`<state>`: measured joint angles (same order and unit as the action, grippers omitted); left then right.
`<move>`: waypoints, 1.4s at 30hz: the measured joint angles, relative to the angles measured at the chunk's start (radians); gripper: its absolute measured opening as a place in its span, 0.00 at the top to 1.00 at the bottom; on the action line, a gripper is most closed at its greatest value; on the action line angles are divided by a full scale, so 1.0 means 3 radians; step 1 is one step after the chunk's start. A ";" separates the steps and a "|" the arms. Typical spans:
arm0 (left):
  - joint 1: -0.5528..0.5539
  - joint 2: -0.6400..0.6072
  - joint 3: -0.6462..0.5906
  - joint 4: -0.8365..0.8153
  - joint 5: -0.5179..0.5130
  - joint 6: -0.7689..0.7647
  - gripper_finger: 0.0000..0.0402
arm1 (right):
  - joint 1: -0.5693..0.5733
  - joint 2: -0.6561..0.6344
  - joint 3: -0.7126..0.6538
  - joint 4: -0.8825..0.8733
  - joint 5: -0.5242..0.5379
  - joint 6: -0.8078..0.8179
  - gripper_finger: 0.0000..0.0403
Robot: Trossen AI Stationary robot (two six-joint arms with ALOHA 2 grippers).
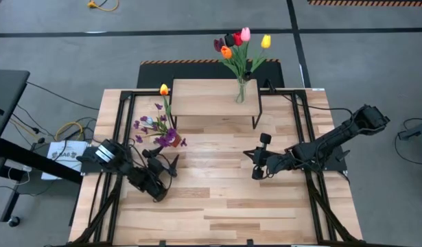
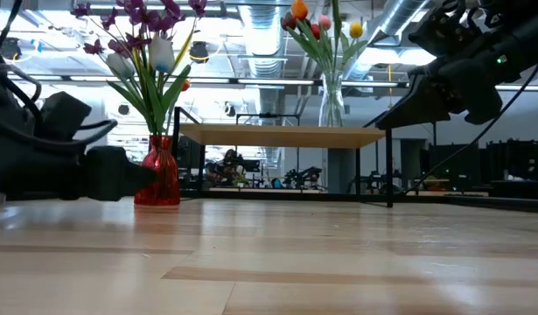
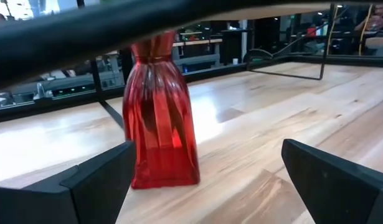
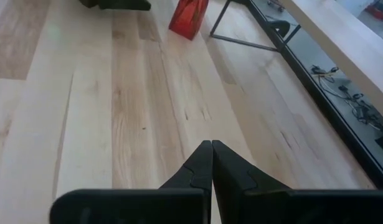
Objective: Pick and place flowers into a vace then onto a shelf
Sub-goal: Put the red vase filled with flowers on the shelf
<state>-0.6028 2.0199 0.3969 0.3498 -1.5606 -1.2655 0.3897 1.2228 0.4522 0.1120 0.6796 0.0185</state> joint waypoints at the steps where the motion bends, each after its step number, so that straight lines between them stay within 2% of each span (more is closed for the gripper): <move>1: 0.0014 0.0028 0.0022 -0.0001 -0.0017 0.0000 0.03 | 0.0001 0.0000 0.0000 0.0000 -0.0001 0.0000 1.00; 8: 0.0144 0.0055 0.0029 -0.0002 -0.0029 -0.0045 0.03 | 0.0001 0.0000 0.0000 -0.0007 -0.0001 0.0000 1.00; 15: 0.0320 0.0055 0.0028 0.0003 0.0224 -0.0069 0.03 | 0.0001 0.0000 0.0000 -0.0011 0.0000 -0.0001 1.00; 42: 0.0646 0.0055 0.0028 0.0026 0.0326 -0.0071 0.03 | 0.0001 0.0000 0.0000 -0.0025 0.0002 -0.0003 1.00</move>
<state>-0.4091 2.0365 0.4053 0.3576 -1.4628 -1.2869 0.3901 1.2228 0.4522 0.1043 0.6803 0.0177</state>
